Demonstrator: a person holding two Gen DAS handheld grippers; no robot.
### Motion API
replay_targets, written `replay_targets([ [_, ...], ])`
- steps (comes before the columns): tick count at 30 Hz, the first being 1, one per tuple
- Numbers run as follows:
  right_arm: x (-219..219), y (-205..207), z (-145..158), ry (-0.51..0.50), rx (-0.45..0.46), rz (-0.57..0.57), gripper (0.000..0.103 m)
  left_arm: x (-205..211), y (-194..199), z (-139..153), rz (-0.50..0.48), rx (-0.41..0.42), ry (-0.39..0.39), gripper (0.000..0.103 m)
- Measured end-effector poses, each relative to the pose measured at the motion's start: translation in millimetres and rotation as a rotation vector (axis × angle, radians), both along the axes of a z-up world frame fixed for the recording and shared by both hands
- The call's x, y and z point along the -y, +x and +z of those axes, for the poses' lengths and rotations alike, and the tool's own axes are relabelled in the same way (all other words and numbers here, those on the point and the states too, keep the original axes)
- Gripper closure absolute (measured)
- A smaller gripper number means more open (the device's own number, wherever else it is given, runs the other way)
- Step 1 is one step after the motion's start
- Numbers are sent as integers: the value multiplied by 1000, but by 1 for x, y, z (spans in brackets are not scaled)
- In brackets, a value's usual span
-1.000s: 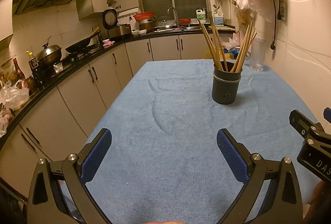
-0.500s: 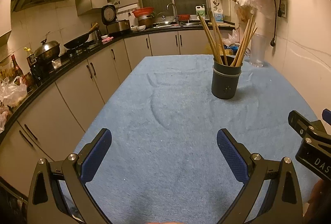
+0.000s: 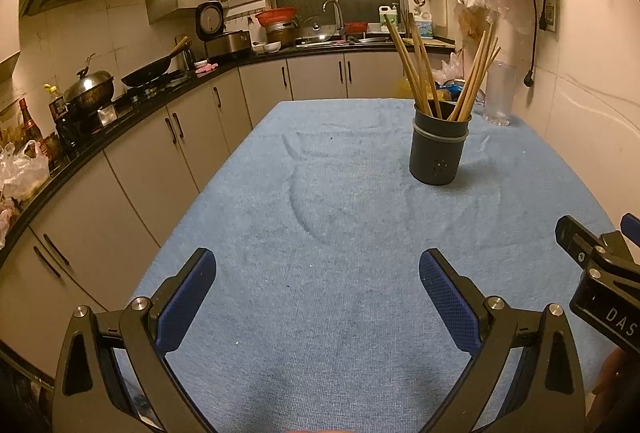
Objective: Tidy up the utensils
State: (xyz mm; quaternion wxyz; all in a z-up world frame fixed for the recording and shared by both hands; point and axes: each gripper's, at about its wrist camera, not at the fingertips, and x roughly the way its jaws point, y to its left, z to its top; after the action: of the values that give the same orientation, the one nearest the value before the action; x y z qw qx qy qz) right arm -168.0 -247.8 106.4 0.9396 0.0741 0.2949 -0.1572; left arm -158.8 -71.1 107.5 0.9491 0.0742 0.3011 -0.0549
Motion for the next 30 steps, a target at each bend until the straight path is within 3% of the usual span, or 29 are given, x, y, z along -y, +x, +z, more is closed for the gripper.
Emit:
replay_targets([
  [30,0,7,-11,12,-32,2,0,-1,7,-14,4,-28,-7,2],
])
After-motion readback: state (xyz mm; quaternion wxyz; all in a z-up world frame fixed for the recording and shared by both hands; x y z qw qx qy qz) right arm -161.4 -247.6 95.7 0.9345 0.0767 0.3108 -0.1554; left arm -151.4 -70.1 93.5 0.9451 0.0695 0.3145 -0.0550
